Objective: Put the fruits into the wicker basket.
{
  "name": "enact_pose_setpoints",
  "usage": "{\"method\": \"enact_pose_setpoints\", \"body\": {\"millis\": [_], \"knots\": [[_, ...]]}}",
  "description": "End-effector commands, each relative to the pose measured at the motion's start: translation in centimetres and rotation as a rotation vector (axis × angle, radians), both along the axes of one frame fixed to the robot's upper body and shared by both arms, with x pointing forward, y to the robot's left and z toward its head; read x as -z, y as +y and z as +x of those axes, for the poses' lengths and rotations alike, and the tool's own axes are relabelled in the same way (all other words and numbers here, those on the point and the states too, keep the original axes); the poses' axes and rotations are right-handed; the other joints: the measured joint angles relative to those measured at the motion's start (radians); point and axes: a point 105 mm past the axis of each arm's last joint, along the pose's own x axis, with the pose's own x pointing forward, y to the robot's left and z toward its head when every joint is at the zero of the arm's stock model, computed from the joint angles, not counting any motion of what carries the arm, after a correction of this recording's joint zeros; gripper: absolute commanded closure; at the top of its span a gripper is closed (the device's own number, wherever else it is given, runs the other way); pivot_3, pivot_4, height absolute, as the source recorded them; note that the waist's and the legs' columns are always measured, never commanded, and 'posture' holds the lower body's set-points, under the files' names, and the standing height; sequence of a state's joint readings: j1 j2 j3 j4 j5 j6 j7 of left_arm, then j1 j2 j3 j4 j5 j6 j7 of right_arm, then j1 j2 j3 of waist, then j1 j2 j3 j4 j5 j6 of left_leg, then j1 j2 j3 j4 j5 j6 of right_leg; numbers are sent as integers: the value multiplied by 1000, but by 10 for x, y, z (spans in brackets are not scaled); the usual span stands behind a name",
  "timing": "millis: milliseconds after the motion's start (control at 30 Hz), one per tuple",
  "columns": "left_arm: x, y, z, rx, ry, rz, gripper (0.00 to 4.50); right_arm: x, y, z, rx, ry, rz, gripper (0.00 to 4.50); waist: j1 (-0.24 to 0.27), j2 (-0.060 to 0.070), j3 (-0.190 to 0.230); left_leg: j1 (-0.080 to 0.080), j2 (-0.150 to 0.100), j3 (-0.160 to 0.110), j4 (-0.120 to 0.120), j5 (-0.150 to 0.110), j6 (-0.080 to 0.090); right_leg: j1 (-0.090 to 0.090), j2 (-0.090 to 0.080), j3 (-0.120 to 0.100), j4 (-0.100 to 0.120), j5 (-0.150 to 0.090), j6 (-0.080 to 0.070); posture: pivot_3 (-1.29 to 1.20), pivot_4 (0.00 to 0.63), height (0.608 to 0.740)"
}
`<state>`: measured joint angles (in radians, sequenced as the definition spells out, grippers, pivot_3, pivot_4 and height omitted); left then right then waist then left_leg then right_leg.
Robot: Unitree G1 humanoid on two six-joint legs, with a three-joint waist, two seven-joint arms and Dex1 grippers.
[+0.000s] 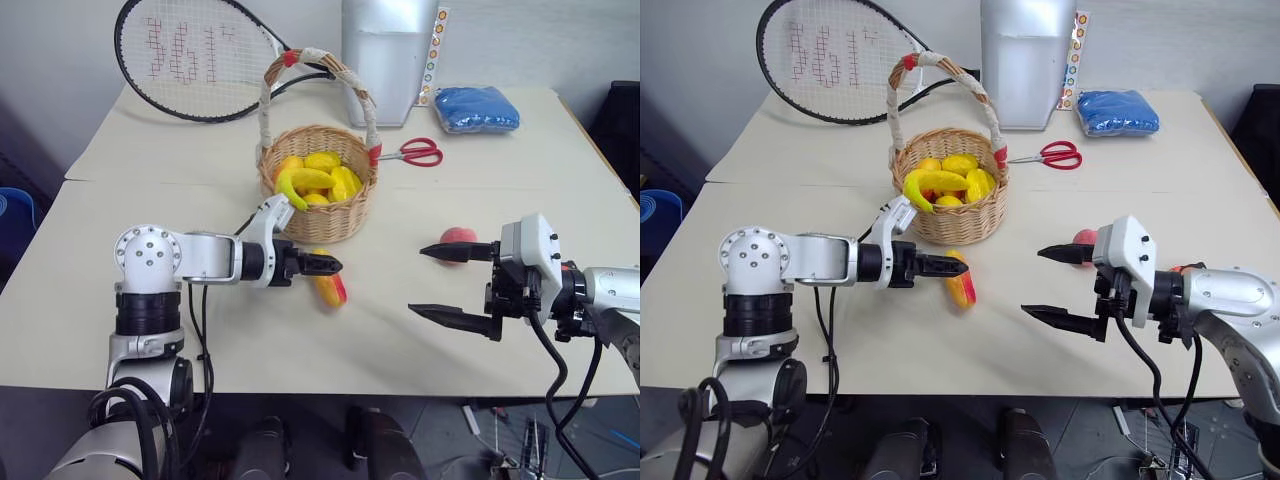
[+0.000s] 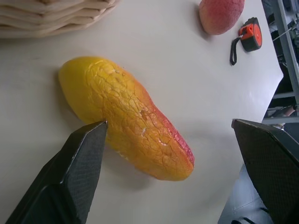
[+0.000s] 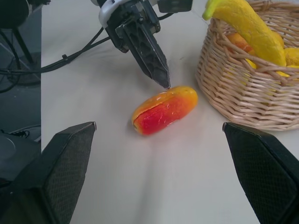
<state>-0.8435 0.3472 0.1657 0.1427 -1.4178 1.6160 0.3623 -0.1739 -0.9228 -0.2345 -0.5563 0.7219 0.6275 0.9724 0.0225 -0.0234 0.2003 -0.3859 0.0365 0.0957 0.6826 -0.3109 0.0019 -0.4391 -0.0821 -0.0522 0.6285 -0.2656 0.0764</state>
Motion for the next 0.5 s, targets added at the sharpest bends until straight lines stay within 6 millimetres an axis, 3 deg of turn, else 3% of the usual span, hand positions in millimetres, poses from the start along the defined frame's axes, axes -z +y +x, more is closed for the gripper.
{"method": "enact_pose_setpoints", "body": {"millis": [33,167,267,433,500], "knots": [[6,-10,-3,29,61,15,29,-6,5,-4,-1,-65,5,0,1,0,0,0,0,0,0,0,0,0,0,0,0,0,0,0,150,740],[20,-11,-1,16,140,56,209,-7,5,-5,21,-78,16,0,1,0,0,0,-4,0,0,1,0,0,0,0,0,0,0,0,150,740],[23,-9,1,4,165,71,906,-7,4,-5,36,-88,17,0,2,0,0,0,-5,0,0,1,-1,0,0,0,0,0,0,0,150,740],[18,-11,4,7,172,61,2448,-7,5,-6,42,-92,17,0,2,0,0,0,-5,0,0,1,-1,0,1,0,0,0,0,0,150,740],[19,3,4,-17,113,128,2926,-7,6,-6,38,-94,11,0,1,0,0,0,-5,0,0,1,-1,0,1,0,0,0,0,0,150,740]]}}
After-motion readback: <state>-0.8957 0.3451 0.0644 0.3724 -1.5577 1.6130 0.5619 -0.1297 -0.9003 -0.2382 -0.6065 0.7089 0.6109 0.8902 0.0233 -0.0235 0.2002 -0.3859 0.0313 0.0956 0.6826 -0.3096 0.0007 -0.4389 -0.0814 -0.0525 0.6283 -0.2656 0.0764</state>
